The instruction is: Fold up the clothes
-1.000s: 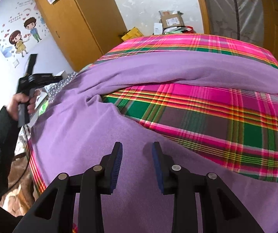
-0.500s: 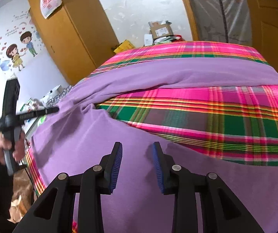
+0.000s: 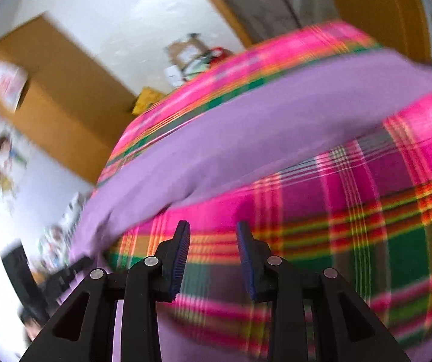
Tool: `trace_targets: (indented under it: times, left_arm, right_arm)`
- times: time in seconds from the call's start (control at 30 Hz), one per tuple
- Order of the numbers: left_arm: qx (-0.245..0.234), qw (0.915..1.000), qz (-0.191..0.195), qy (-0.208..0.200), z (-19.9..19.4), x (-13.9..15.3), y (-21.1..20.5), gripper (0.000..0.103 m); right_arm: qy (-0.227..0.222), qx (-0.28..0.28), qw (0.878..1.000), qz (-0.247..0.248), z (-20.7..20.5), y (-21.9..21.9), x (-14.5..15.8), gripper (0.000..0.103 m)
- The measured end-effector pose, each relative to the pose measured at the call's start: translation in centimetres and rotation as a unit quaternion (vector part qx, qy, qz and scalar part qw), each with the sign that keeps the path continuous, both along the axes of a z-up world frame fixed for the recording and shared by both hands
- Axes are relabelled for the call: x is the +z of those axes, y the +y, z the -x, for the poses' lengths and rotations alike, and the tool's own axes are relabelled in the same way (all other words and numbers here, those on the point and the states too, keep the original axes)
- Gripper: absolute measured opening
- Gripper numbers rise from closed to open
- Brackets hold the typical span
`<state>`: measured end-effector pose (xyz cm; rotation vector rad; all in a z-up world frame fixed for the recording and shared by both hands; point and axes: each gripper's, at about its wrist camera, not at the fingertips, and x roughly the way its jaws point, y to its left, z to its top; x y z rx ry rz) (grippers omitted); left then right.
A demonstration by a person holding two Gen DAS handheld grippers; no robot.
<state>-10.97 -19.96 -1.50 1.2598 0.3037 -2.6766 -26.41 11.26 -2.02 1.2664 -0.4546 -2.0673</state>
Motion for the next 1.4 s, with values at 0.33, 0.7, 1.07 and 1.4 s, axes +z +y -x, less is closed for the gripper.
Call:
trace_targets:
  times: [0.33,0.7,1.07,1.4]
  left_arm:
    - [-0.035,0.9991,0.022,-0.011,2.4,-1.0,1.1,0.017]
    - [-0.076,0.9954,0.053,-0.024,4.2,-2.1,3.0,0.017]
    - [-0.060,0.9972,0.045,-0.005,4.1,-1.6,1.8,0.000]
    - [-0.079,0.9956,0.013,0.048,1.5,1.7,0.9,0.000]
  right_arm:
    - [-0.066,-0.047,0.996,0.045,4.1,0.4,-2.0,0.033]
    - [-0.075,-0.039,0.995,0.056,5.1,-0.3,-2.3,0.010]
    - [-0.037,-0.027,0.996,0.075,4.4,1.0,-0.7,0.000]
    - [0.040,0.128,0.991,-0.005,0.7,-4.1,1.3,0.025]
